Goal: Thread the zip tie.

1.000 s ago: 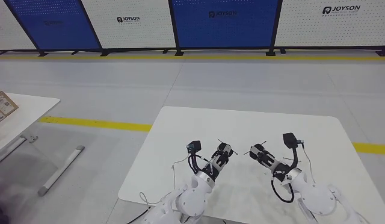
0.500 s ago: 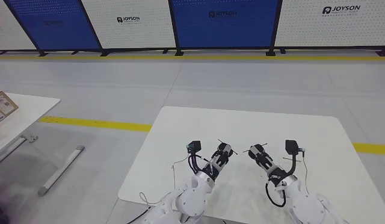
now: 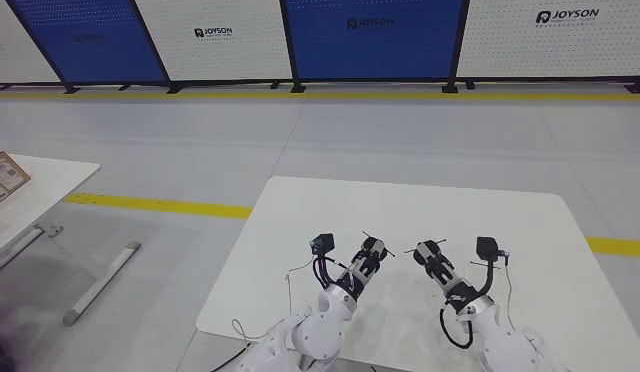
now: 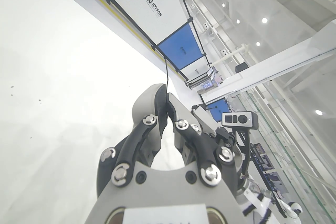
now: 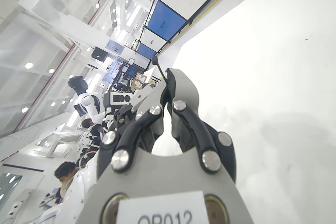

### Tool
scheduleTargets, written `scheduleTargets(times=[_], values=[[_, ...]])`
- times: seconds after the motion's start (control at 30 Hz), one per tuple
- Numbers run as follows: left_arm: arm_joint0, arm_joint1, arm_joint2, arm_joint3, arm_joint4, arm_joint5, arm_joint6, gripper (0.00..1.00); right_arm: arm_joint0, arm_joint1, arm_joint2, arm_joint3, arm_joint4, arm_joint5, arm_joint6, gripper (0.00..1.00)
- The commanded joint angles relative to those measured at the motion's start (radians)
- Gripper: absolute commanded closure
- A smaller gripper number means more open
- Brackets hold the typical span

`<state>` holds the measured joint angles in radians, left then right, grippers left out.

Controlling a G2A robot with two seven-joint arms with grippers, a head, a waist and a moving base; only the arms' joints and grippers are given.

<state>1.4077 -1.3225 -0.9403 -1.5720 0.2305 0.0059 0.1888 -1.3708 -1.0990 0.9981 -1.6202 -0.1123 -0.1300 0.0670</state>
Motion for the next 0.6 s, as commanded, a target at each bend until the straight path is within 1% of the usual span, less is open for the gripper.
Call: scheduleTargets(times=[0.0,0.1,0.17,0.2,0.5,0.53,0.57], values=[[0.000,0.000,0.000,0.000,0.000,0.000,0.000,1.00,-0.021,-0.003,-0.002,-0.004,-0.015,-0.027,-0.037,1.00],[0.000,0.000,0.000,0.000,0.000,0.000,0.000,1.00,-0.050,-0.007,0.003,-0.001,-0.021,-0.085,-0.090,1.00],[0.000,0.000,0.000,0.000,0.000,0.000,0.000,1.00,-0.062,-0.011,-0.002,0.006,-0.026,-0.105,-0.112,1.00],[0.000,0.000,0.000,0.000,0.000,0.000,0.000,1.00,-0.063,-0.014,-0.008,0.013,-0.027,-0.095,-0.112,1.00],[0.000,0.000,0.000,0.000,0.000,0.000,0.000,1.00,-0.063,-0.014,-0.008,0.012,-0.028,-0.094,-0.111,1.00],[0.000,0.000,0.000,0.000,0.000,0.000,0.000,1.00,-0.063,-0.015,-0.009,0.009,-0.034,-0.084,-0.107,1.00],[0.000,0.000,0.000,0.000,0.000,0.000,0.000,1.00,-0.060,-0.018,-0.015,0.005,-0.042,-0.062,-0.100,1.00]])
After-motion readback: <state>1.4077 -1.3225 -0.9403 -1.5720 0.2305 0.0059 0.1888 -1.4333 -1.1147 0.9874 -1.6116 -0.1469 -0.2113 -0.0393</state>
